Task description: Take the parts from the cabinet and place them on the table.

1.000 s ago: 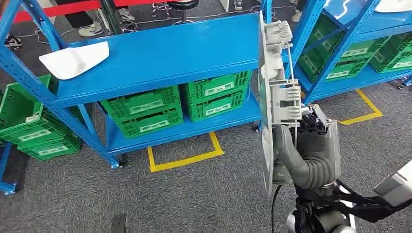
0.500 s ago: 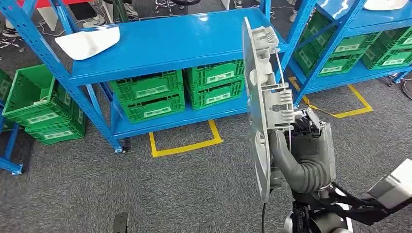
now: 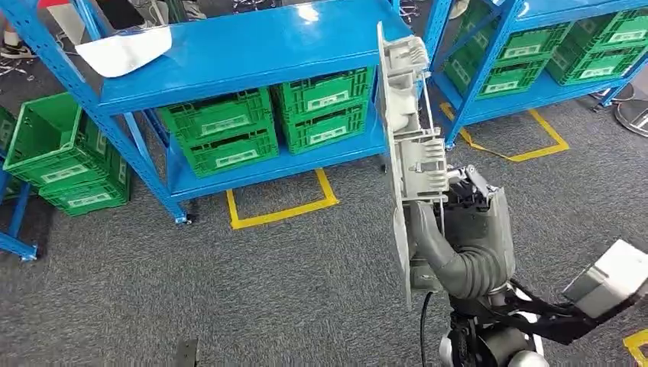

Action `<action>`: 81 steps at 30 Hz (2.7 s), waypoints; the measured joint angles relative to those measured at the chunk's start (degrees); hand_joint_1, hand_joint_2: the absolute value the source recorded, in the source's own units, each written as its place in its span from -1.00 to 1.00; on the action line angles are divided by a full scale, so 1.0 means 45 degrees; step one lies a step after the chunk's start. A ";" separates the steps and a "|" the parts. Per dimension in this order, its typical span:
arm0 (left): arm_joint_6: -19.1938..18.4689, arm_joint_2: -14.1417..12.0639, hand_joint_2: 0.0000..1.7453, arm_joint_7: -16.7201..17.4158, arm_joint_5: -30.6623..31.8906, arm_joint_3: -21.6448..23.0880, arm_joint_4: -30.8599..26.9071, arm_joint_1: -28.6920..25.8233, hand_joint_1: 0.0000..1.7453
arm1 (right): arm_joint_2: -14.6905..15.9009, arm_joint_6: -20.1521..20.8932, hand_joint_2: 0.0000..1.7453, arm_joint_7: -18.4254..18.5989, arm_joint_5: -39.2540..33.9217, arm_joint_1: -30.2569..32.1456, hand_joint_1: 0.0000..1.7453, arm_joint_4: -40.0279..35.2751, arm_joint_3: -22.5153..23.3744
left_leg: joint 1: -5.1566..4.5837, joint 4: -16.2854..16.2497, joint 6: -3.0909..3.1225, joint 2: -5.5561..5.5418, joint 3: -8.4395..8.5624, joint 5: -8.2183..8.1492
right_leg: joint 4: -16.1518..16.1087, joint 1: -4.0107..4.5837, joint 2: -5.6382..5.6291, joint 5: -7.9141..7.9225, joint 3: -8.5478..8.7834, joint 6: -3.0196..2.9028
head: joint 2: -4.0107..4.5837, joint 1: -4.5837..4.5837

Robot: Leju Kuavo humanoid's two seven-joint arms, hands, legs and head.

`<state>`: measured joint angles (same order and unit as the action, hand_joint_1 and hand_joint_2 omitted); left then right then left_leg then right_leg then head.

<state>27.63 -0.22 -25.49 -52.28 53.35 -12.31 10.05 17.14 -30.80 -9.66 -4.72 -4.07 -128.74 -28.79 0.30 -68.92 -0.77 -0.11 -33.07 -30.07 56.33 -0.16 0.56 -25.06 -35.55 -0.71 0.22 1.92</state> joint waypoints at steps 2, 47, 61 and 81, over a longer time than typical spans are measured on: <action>0.0000 -0.0010 1.00 -0.0009 0.0000 0.0000 0.0000 0.0057 -1.00 | 0.0000 0.0000 1.00 0.0000 0.0005 -0.0004 1.00 -0.0005 -0.0005 | -0.0057 0.2743 0.0165 -0.0014 0.1994 -0.0712 | 0.0240 0.0058 0.0002 0.0177 -0.0285 0.0111 | 0.0000 -0.0020; -0.0117 0.0063 1.00 0.0869 0.0282 0.0044 0.0000 -0.0310 -1.00 | -0.0068 -0.0728 1.00 0.0661 0.1462 0.0203 1.00 0.1151 -0.1035 | 0.0000 0.2889 0.0449 -0.0623 0.0383 0.0510 | 0.0113 -0.0244 -0.1101 -0.0961 0.1445 0.0498 | 0.0000 0.0233; -0.0247 -0.0063 1.00 0.0859 0.0398 0.0102 0.0000 -0.0368 -1.00 | -0.0452 0.0116 1.00 0.0030 0.0962 -0.0136 1.00 0.1142 -0.1452 | -0.0009 0.1300 -0.0054 0.0522 -0.0420 0.0228 | -0.0116 -0.0025 0.1050 -0.0975 0.1364 0.0021 | 0.0000 -0.0301; -0.0325 -0.0442 1.00 0.0641 0.0097 0.0092 0.0024 -0.0458 -1.00 | -0.1564 0.3794 1.00 -0.1511 -0.2259 -0.1000 1.00 0.2395 -0.2696 | -0.0114 0.2816 0.0207 -0.1325 -0.0532 0.1324 | -0.0182 -0.0094 -0.0919 -0.1265 0.1739 0.0218 | 0.0000 -0.0248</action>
<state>26.16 -2.21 -22.60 -51.84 53.77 -12.20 7.99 10.10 -13.72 -16.46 -14.89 -8.57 -117.96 -40.92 -0.22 -56.25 0.16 -6.08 -35.46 -24.11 55.51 -0.59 -3.57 -30.76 -27.73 0.27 0.22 0.81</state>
